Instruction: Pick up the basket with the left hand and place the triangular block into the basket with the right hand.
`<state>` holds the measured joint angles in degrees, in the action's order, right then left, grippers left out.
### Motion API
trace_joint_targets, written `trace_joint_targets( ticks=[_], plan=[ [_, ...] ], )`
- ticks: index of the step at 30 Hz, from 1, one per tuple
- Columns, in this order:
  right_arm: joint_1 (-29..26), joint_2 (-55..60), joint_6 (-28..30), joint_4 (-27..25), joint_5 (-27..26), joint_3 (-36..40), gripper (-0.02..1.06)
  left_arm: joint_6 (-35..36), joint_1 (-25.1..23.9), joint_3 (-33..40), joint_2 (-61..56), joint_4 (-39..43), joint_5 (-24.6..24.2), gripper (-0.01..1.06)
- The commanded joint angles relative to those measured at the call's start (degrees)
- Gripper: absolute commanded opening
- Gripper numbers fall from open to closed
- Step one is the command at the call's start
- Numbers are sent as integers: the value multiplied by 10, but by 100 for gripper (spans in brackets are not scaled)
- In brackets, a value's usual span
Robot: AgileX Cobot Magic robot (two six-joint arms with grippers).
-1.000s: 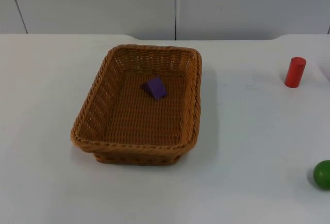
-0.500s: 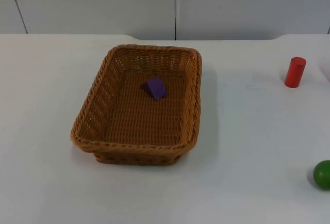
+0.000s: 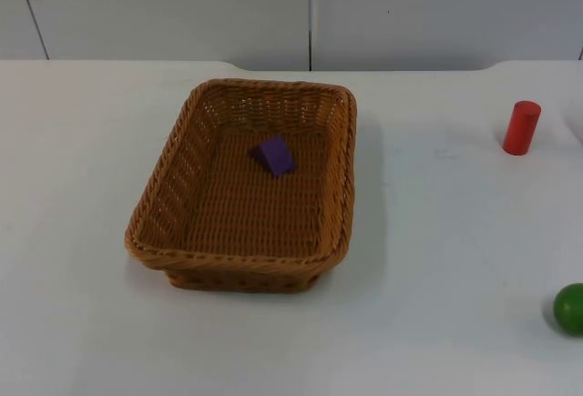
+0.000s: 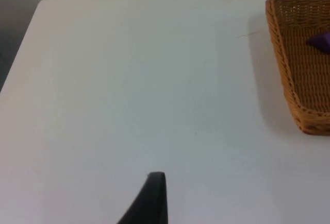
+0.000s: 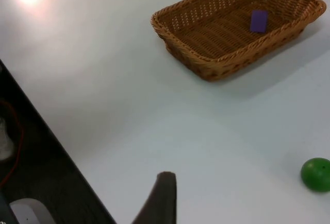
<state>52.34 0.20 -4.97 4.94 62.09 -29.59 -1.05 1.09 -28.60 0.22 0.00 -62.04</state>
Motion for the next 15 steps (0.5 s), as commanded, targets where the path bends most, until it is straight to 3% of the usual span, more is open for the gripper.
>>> trace_joint_targets(
  ticks=[1,3,6,13,15],
  plan=[
    [1,-2,3,-4,-2,0,82,10,2,3,-2,-8,5,95],
    [1,-2,3,-4,-2,0,99,10,2,3,-2,-9,5,95],
    [1,-2,3,-4,-2,0,105,10,2,3,-2,-9,5,95],
    [1,-2,5,-4,-2,0,105,10,2,3,-2,-9,5,95],
    [1,-2,5,-4,-2,0,105,10,2,3,-2,-9,5,103]
  ],
)
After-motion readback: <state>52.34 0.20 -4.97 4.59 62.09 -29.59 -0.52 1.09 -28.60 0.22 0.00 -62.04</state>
